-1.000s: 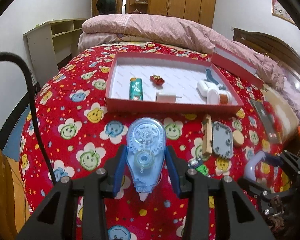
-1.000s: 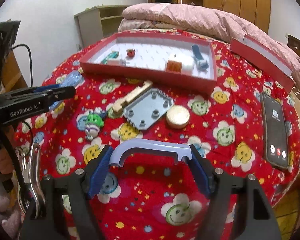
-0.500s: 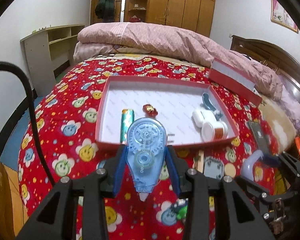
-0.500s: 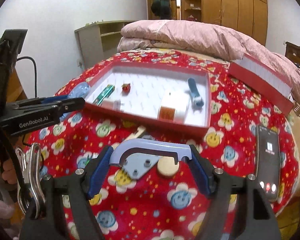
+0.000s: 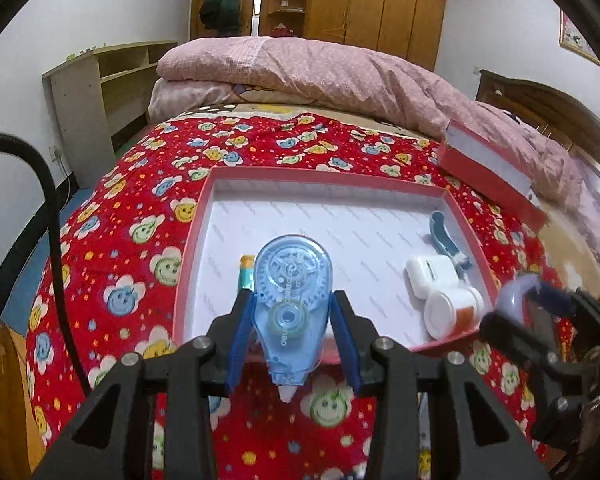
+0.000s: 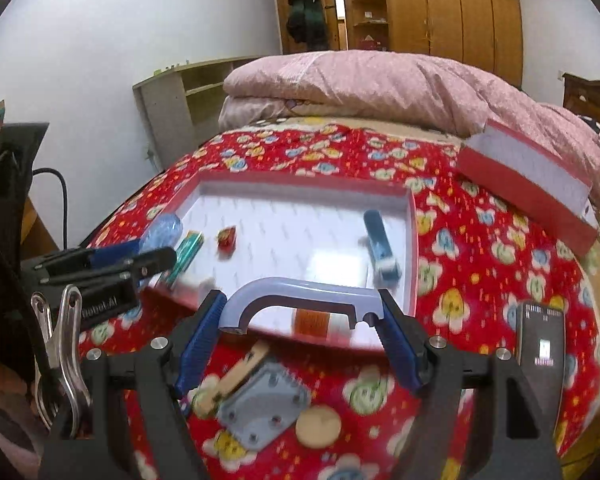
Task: Organize rigid objects
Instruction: 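Carry tape roller and lavender handle over the tray with both tools, then lower and open left tool to drop tape roller while right tool releases handle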
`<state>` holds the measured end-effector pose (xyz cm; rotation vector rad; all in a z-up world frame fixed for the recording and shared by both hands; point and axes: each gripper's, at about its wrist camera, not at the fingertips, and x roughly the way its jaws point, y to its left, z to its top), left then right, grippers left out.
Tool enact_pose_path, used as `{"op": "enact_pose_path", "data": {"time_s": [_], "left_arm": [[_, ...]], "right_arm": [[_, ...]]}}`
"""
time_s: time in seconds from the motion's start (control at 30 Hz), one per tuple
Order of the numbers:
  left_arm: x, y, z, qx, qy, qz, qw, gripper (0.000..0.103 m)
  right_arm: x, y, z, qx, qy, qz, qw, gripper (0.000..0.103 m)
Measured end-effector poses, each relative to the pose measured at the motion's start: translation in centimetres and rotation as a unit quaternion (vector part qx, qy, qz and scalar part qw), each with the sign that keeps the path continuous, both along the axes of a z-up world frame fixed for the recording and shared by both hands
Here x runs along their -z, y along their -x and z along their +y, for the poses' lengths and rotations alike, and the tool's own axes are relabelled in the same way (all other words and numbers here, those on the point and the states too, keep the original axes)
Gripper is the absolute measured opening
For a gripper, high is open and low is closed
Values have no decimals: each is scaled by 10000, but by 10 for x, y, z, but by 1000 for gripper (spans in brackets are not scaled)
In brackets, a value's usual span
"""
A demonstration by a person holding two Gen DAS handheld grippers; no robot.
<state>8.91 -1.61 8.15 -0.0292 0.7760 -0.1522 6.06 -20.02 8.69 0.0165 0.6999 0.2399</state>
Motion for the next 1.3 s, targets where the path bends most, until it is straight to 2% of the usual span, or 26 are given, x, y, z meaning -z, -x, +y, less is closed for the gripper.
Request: {"op": "enact_pose_path", "data": {"time_s": [0.47,0.67,0.8,1.03,1.3], "left_arm": [[13,-56,-10,-14,-218,72,9997,41],[21,-72,-12,-44,-294,126,9995,41],[28,-80,-17,-53,-393,157,9991,41],[32,-86,-24,-59,-519,44,9986,42],[39,-90,-26,11,-485,136,9987,57]], "right_arm": [[20,-65,-2,153,1,128,9998,75],[30,-79,-4,254,26,133,9996,75],[38,-87,-5,351,-167,195,9991,75],[51,-92,-9,439,-267,246,9984,76],[54,-89,-3,419,-40,63,9991,76]]}}
